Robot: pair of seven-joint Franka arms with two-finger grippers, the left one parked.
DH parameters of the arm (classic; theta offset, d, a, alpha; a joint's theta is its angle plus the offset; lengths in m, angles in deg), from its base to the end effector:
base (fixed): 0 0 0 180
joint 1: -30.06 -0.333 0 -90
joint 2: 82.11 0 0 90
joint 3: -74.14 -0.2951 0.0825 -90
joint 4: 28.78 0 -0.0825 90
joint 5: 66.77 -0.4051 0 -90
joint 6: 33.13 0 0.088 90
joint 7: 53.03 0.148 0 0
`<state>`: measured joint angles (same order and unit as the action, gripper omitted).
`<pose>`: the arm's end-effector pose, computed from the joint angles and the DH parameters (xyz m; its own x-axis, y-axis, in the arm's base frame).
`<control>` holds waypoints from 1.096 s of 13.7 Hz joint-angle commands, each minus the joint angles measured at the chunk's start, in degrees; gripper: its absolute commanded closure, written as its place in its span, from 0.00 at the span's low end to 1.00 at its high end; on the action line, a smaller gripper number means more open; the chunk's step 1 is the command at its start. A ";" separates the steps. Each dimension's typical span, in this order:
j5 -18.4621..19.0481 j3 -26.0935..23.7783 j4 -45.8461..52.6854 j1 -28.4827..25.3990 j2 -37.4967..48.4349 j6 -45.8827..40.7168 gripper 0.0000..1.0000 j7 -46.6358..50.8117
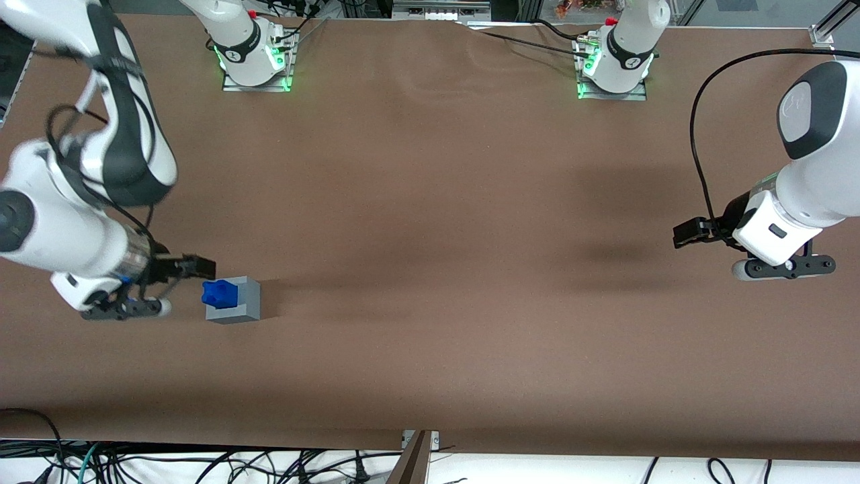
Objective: Insert blue part into gray base with right arm
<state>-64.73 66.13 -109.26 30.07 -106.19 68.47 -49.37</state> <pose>0.6840 0.0795 0.3966 0.9961 0.0734 -0.0490 0.0725 -0.9972 -0.0193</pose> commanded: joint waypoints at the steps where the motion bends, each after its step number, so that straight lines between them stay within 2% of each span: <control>1: -0.55 -0.61 -2.66 0.43 7.71 -6.65 0.01 0.29; 3: -0.81 -0.61 -4.67 0.43 11.49 -9.30 0.01 0.73; 6: -3.53 -0.26 -16.08 0.43 20.62 -5.72 0.01 0.73; 15: -2.75 -0.34 -11.89 0.52 18.97 -6.41 0.01 -0.50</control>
<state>-67.11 66.05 -122.17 30.20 -87.07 62.35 -49.19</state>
